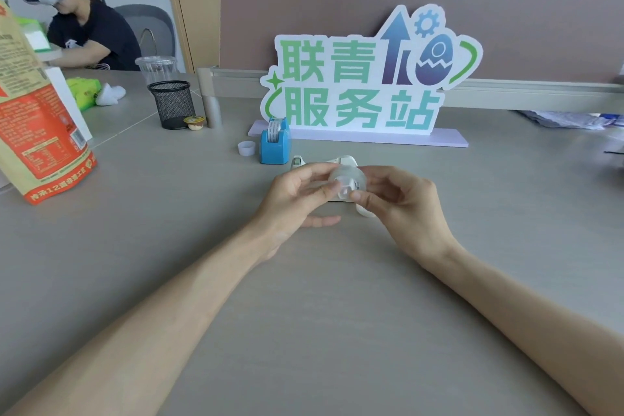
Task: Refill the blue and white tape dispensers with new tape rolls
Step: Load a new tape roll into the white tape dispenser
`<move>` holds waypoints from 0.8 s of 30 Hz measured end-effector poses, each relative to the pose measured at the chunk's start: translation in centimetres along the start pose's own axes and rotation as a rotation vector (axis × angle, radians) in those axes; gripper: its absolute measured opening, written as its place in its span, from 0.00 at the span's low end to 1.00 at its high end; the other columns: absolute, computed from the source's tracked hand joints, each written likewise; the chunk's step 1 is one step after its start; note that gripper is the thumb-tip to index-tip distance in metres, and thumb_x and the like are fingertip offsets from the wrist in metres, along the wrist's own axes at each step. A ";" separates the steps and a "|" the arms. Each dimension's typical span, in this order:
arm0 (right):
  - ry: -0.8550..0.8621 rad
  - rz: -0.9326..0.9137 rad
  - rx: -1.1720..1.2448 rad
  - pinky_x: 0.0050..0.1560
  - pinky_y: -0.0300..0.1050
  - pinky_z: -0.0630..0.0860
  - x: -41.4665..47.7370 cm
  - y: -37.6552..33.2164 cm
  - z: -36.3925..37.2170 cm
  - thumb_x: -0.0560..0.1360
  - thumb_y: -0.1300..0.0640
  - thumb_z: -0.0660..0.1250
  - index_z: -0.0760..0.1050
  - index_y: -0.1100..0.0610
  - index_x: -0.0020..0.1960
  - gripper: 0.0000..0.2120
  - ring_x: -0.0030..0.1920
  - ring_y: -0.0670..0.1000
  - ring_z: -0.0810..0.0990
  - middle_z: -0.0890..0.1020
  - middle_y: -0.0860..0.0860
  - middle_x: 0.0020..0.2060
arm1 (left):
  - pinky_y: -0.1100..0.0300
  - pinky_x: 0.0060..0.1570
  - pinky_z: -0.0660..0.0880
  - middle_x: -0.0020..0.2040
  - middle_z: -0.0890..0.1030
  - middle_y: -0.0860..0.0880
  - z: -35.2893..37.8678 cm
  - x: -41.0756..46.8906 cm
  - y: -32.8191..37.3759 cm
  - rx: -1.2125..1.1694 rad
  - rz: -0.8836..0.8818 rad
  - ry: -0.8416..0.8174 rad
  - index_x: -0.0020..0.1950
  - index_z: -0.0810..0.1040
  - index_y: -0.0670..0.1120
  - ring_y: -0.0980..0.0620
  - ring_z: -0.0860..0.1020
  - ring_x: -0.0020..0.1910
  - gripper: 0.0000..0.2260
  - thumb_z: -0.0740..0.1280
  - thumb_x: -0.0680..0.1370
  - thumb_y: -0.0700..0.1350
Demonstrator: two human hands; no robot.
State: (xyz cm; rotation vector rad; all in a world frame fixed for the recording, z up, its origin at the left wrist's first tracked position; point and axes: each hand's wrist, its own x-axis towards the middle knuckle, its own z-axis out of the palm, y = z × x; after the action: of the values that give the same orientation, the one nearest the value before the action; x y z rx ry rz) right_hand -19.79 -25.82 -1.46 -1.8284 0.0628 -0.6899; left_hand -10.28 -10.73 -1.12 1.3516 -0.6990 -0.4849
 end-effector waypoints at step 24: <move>0.001 0.058 -0.001 0.47 0.42 0.81 0.2 0.3 -0.2 0.70 0.60 0.75 0.82 0.60 0.55 0.14 0.46 0.46 0.86 0.87 0.50 0.47 | 0.53 0.35 0.83 0.46 0.83 0.45 0.8 0.2 -0.3 0.253 0.088 0.133 0.45 0.78 0.50 0.52 0.83 0.45 0.08 0.71 0.74 0.37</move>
State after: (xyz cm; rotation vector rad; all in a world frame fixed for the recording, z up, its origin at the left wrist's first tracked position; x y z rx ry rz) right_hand -19.66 -26.17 -1.57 -1.8203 0.1166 -0.6496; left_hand -10.65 -11.49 -1.34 1.5672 -0.7240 -0.2385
